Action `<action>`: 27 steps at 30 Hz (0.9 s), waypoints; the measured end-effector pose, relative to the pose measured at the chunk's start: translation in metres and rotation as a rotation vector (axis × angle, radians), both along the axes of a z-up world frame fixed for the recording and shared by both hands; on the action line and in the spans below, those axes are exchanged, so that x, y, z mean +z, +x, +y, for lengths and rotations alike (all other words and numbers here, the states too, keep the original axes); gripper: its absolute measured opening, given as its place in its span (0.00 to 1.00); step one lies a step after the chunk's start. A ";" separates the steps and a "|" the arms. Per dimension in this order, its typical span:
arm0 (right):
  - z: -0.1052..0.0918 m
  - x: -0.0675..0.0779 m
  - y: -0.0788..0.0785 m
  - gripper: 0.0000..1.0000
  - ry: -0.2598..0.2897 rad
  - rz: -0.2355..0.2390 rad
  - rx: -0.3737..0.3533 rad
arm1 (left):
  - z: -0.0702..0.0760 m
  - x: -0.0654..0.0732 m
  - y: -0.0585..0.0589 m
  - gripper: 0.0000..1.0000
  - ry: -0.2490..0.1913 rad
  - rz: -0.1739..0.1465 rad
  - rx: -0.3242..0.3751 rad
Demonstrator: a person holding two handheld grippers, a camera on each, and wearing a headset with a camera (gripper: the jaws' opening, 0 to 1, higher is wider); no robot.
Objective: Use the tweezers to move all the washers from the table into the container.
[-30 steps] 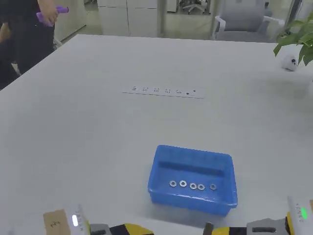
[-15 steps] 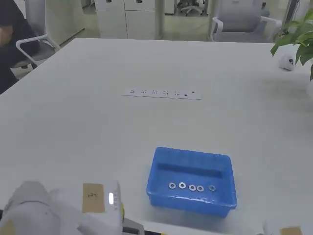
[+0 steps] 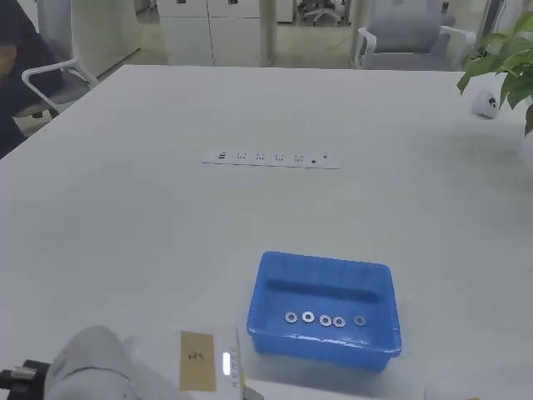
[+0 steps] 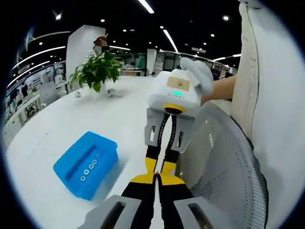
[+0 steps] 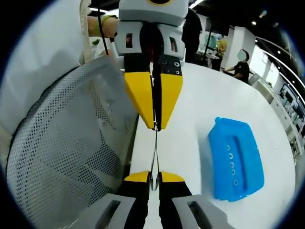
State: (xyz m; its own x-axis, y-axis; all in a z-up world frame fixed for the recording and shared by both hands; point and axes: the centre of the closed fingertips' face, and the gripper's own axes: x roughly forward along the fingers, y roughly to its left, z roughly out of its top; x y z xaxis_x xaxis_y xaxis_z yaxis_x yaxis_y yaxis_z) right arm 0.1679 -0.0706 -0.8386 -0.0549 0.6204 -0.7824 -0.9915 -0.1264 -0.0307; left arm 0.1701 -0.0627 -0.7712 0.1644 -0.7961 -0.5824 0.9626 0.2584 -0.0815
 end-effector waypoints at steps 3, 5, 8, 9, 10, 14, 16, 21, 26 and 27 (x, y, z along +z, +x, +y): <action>0.000 -0.001 0.001 0.03 -0.009 -0.009 0.002 | 0.001 -0.004 0.000 0.00 0.019 -0.010 -0.020; 0.000 -0.001 0.002 0.03 -0.015 -0.015 -0.006 | 0.002 -0.005 0.002 0.00 0.033 -0.030 -0.030; -0.002 -0.004 0.005 0.03 -0.039 -0.047 -0.003 | 0.008 -0.012 0.003 0.00 0.098 -0.063 -0.063; -0.001 -0.006 0.007 0.04 -0.042 -0.054 -0.002 | 0.009 -0.016 0.003 0.00 0.108 -0.057 -0.064; -0.001 -0.007 0.007 0.04 -0.043 -0.053 -0.003 | 0.010 -0.018 0.004 0.00 0.110 -0.052 -0.064; 0.006 -0.010 0.011 0.05 0.015 -0.013 -0.051 | 0.023 -0.030 0.010 0.00 0.150 -0.030 -0.051; 0.012 -0.011 0.011 0.05 0.092 0.060 -0.108 | 0.032 -0.040 0.012 0.00 0.175 -0.003 -0.049; 0.008 0.006 0.016 0.16 0.230 0.128 -0.220 | 0.050 -0.068 0.013 0.00 0.275 0.043 -0.064; -0.019 0.017 0.017 0.26 0.252 0.118 -0.298 | 0.055 -0.086 0.011 0.00 0.335 0.095 -0.076; -0.025 0.018 0.018 0.27 0.251 0.112 -0.318 | 0.055 -0.089 0.012 0.00 0.349 0.101 -0.079</action>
